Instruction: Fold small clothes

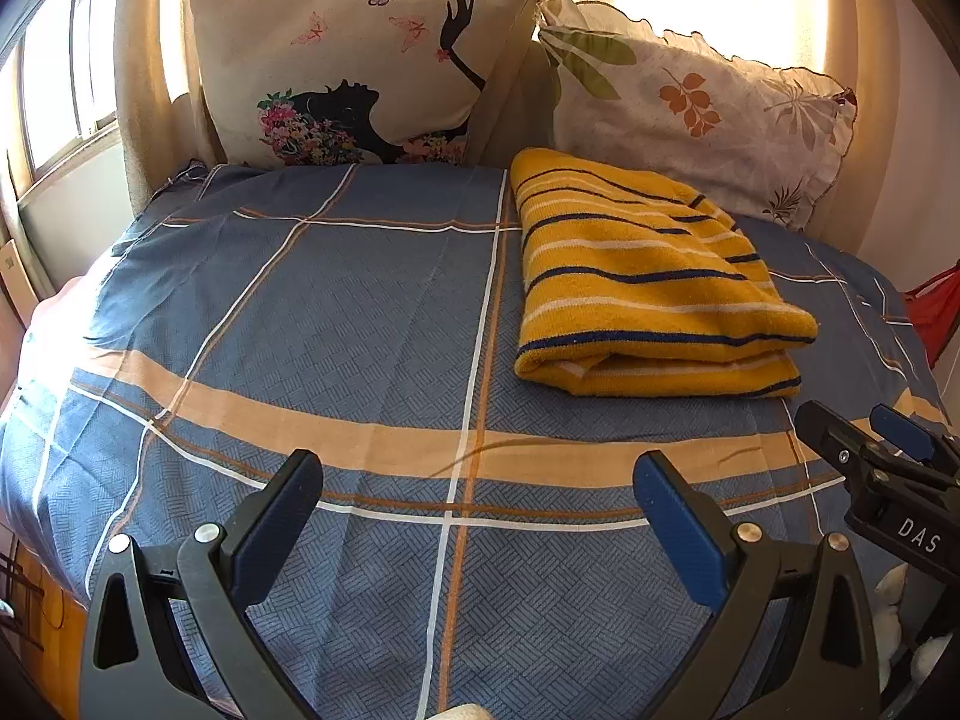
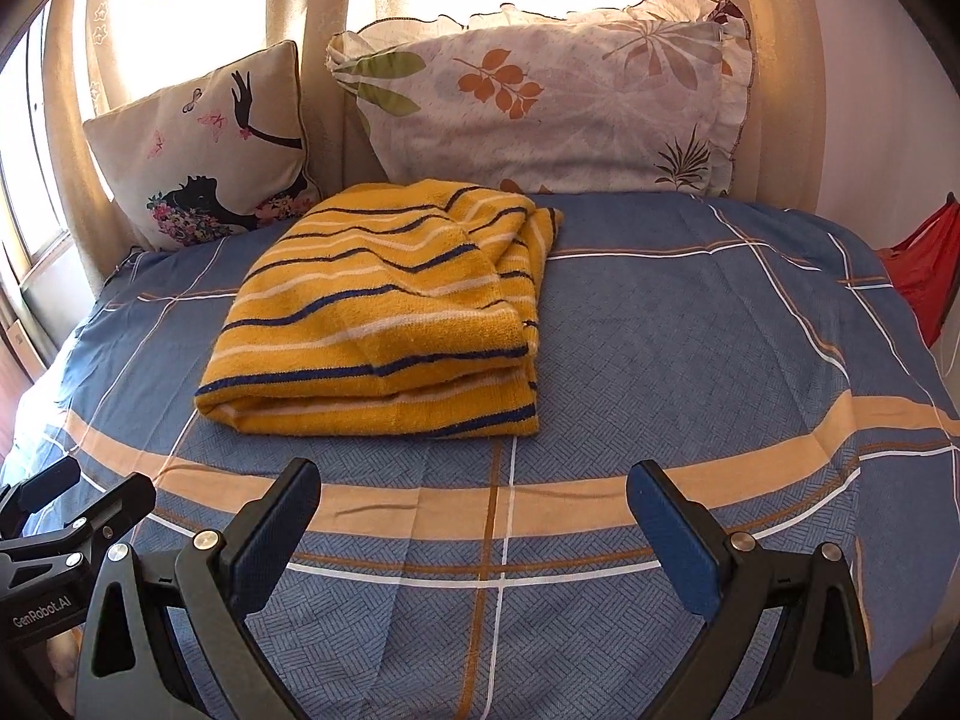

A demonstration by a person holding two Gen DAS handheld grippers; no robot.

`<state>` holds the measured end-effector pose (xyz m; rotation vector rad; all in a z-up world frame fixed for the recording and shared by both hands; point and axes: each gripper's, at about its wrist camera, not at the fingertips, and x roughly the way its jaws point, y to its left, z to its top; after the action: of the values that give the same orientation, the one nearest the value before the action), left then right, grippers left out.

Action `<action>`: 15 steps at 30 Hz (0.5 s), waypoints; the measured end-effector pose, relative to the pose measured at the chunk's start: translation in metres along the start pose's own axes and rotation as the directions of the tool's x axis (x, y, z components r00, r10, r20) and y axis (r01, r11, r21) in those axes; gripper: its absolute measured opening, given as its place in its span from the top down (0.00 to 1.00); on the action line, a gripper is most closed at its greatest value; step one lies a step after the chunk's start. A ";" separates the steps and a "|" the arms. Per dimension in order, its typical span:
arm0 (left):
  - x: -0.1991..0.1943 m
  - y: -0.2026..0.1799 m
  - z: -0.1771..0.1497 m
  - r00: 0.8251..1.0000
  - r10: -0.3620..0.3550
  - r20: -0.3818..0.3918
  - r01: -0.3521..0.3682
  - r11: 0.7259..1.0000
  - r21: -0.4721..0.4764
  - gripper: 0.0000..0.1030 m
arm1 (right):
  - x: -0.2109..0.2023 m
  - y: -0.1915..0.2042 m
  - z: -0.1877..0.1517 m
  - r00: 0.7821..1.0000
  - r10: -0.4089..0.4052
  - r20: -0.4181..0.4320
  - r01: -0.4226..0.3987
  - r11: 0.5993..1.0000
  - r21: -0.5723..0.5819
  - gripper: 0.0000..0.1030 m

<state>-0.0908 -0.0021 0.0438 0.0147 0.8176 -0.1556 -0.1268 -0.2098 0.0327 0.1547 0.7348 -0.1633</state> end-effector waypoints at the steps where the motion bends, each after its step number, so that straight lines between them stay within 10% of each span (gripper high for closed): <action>1: 0.000 0.001 0.000 1.000 0.000 -0.001 0.000 1.000 -0.001 0.00 | 0.000 0.000 0.000 1.000 0.001 0.000 -0.001 1.000 0.000 0.00; 15: 0.007 0.005 -0.002 1.000 0.002 -0.023 -0.002 1.000 -0.020 0.00 | 0.002 0.004 -0.002 1.000 0.004 -0.004 -0.004 1.000 -0.007 0.00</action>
<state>-0.0869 0.0021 0.0367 -0.0019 0.8416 -0.1454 -0.1261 -0.2060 0.0298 0.1501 0.7391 -0.1565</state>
